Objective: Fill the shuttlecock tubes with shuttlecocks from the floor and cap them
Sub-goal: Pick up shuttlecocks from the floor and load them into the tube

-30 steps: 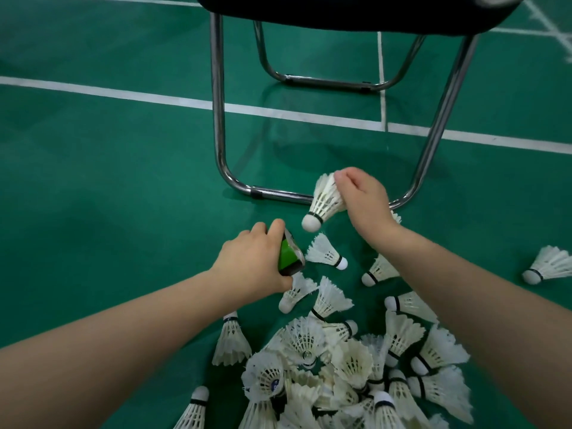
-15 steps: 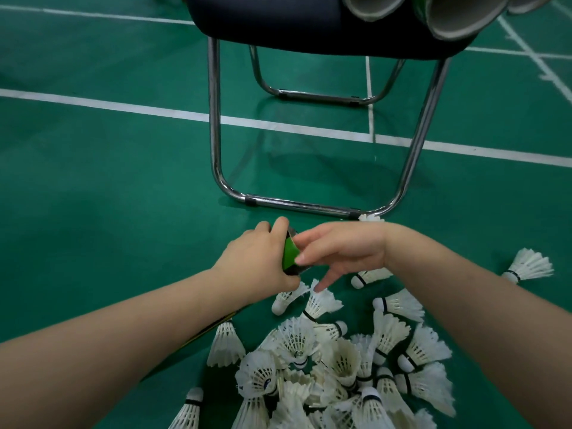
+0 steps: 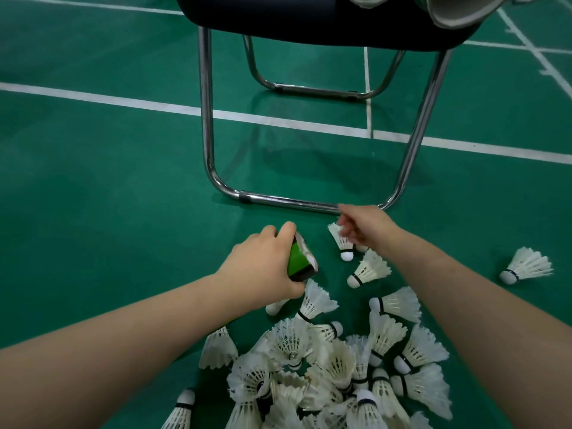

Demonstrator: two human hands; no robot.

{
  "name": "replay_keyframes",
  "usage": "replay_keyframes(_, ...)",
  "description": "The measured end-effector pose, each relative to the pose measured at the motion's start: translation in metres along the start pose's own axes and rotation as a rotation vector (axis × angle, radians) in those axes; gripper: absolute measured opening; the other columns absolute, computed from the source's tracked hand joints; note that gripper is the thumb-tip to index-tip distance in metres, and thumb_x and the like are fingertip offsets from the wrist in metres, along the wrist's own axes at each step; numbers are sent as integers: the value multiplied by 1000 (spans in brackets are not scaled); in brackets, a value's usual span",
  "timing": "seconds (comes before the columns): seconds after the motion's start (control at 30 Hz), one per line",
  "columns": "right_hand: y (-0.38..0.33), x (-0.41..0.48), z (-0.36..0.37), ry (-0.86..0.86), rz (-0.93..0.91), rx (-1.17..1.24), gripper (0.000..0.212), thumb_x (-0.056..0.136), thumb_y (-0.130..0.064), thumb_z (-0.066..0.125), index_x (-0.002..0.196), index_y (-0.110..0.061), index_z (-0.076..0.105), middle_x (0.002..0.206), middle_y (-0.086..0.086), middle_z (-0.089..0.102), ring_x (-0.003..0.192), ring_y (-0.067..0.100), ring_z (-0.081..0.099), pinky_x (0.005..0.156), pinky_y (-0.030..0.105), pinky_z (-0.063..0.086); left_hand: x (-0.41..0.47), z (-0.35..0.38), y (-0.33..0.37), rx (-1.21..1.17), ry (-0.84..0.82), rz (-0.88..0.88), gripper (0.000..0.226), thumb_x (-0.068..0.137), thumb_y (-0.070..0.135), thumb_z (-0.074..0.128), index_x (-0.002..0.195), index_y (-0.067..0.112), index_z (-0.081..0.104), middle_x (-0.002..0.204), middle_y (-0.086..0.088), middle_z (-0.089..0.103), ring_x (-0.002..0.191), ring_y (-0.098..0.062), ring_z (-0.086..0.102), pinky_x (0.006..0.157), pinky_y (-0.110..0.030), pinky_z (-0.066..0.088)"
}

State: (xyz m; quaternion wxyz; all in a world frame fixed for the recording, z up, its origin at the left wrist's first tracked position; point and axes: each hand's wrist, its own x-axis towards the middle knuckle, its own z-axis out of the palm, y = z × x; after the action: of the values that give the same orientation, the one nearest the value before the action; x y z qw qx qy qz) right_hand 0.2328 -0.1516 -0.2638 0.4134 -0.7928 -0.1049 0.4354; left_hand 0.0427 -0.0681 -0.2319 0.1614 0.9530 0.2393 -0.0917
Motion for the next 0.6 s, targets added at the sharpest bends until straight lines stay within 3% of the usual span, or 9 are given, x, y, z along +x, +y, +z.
replay_keyframes(0.07, 21, 19, -11, 246, 28, -267, 17, 94, -25, 47, 97, -12, 59, 88, 5, 62, 61, 12, 53, 56, 24, 43, -1, 1, -2, 14, -14, 1, 69, 72, 50, 65, 124, 21, 30, 100, -1, 45, 89, -23, 50, 81, -41, 50)
replay_keyframes(0.1, 31, 27, -16, 317, 12, -364, 22, 92, -22, 47, 110, -15, 56, 99, 6, 61, 66, 14, 55, 57, 26, 45, -2, 2, -3, 17, -17, 0, 69, 72, 50, 65, 124, 21, 30, 100, -1, 45, 89, -23, 50, 81, -41, 50)
replay_keyframes(0.17, 48, 41, -23, 373, -14, -511, 45, 88, -17, 50, 132, -19, 45, 129, 10, 50, 101, 27, 56, 81, 40, 51, -2, 1, -4, 17, -13, -2, 70, 72, 51, 66, 124, 21, 30, 100, -1, 45, 90, -23, 50, 81, -41, 49)
replay_keyframes(0.2, 51, 45, -24, 386, -26, -583, 53, 87, -14, 51, 138, -20, 38, 142, 9, 40, 121, 32, 44, 96, 46, 44, -1, 1, -5, 16, -8, -3, 70, 72, 51, 67, 123, 21, 30, 100, -1, 45, 90, -23, 50, 81, -41, 49)
replay_keyframes(0.27, 55, 52, -22, 375, -58, -665, 65, 85, -11, 53, 144, -20, 27, 152, 4, 25, 137, 33, 24, 107, 49, 30, -2, 2, -5, 10, -6, -4, 71, 72, 53, 67, 123, 22, 30, 99, 0, 43, 90, -23, 49, 82, -41, 49)
replay_keyframes(0.4, 60, 55, -16, 324, -50, -734, 76, 82, -11, 58, 146, -20, 19, 153, 3, 24, 139, 31, 21, 107, 51, 29, -4, 1, -4, 9, -19, 5, 72, 72, 55, 67, 124, 23, 29, 100, 0, 43, 91, -22, 48, 83, -40, 48)
replay_keyframes(0.53, 65, 56, -14, 459, -115, -979, 49, 86, -14, 54, 133, -13, 40, 127, 11, 51, 119, 30, 44, 96, 43, 36, -6, -2, -6, 6, -15, 0, 72, 72, 55, 67, 124, 22, 30, 102, -1, 47, 91, -22, 50, 81, -40, 49)
replay_keyframes(0.6, 66, 55, -16, 442, -112, -996, 38, 89, -19, 50, 128, -16, 49, 114, 8, 61, 107, 27, 54, 90, 38, 34, -6, -3, -7, 4, -11, -12, 72, 71, 54, 68, 123, 22, 31, 102, -2, 48, 90, -22, 51, 80, -39, 50)
